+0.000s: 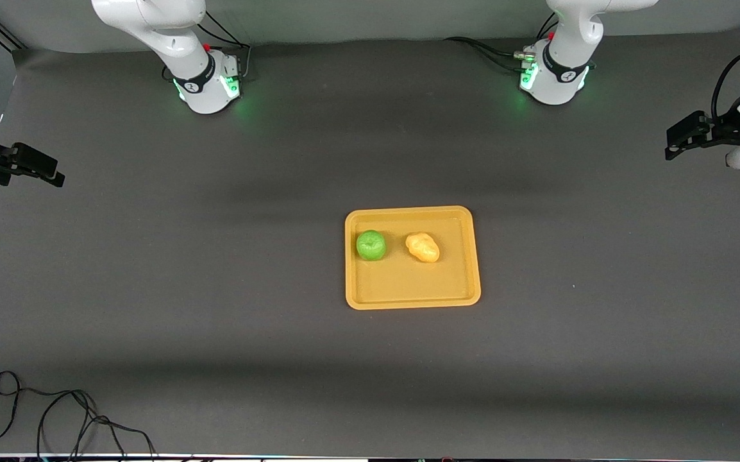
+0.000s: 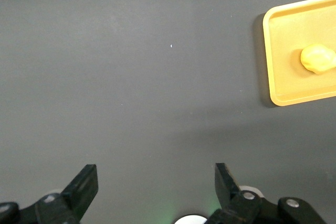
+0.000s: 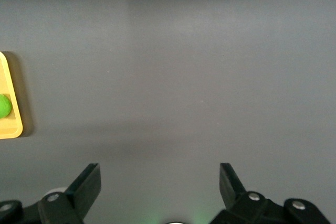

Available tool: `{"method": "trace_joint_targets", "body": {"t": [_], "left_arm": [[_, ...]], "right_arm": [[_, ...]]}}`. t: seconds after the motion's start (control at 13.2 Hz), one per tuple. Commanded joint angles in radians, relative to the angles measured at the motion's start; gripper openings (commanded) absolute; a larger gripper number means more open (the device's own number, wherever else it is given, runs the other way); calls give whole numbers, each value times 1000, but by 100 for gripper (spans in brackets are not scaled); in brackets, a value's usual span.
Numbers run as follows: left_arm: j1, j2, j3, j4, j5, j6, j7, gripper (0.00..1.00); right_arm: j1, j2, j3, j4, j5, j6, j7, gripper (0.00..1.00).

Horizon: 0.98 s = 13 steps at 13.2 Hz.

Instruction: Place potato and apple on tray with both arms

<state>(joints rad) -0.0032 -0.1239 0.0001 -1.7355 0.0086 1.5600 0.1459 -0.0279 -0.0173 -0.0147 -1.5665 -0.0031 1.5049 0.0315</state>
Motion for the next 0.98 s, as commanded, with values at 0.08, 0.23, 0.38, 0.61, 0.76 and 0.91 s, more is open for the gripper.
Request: {"method": "trace_joint_targets", "body": {"t": [0.08,0.23,0.38,0.61,0.76,0.91], "left_arm": [[-8,-2,1,11,10,-3,0,99],[-8,-2,1,11,10,-2,0,99],[-8,-2,1,13,10,-2,0,99],[-6,-2,1,13,8,-2,0,99],[-6,-2,1,13,10,-2,0,99],[-8,-2,1,13,10,-2,0,99]], "right_arm": [[37,8,-22,29,-11,-20,5,100],[37,8,-30,29,-11,-22,22,100],[36,7,-30,29,-11,-22,22,100],[37,7,-30,28,-11,-26,24,100],[34,8,-30,26,-11,-26,22,100],[33,8,-30,26,-11,-26,22,100]]}}
